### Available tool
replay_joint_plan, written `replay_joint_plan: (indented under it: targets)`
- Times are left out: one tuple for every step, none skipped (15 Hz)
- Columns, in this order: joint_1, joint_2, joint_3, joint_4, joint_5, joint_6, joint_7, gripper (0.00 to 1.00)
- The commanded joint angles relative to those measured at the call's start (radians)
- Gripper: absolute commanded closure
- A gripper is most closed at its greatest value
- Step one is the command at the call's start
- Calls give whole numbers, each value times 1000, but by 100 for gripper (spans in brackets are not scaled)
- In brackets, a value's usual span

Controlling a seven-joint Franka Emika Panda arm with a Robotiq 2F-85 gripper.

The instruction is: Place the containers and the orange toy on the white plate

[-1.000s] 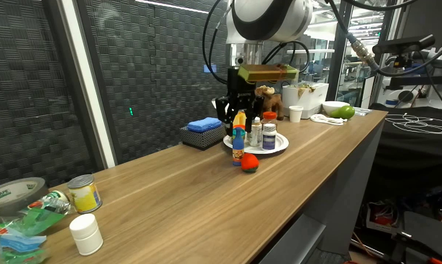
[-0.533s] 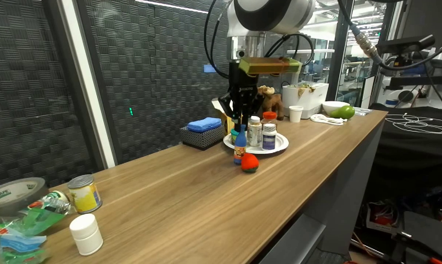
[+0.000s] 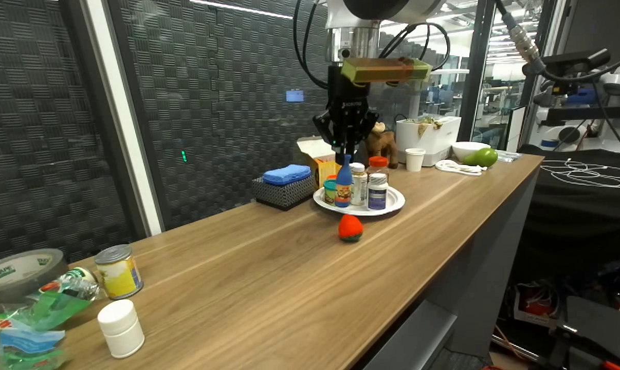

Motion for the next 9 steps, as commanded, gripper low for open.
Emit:
replay_joint_plan:
  targets:
    - [-7, -5, -21, 19, -76, -25, 31, 95]
    - [-10, -1, -26, 19, -93, -23, 33, 95]
    - [-13, 5, -31, 19, -105, -21, 29, 95]
    - [-16, 10, -35, 19, -111, -24, 28, 95]
    - [-19, 14, -39, 19, -117, -26, 26, 95]
    - [-22, 18, -42, 17, -114, -27, 23, 95]
    - [-24, 21, -44, 15, -113, -27, 22, 95]
    - [-26, 24, -45, 12, -101, -25, 17, 95]
    - [-27, 27, -46, 10, -97, -25, 15, 95]
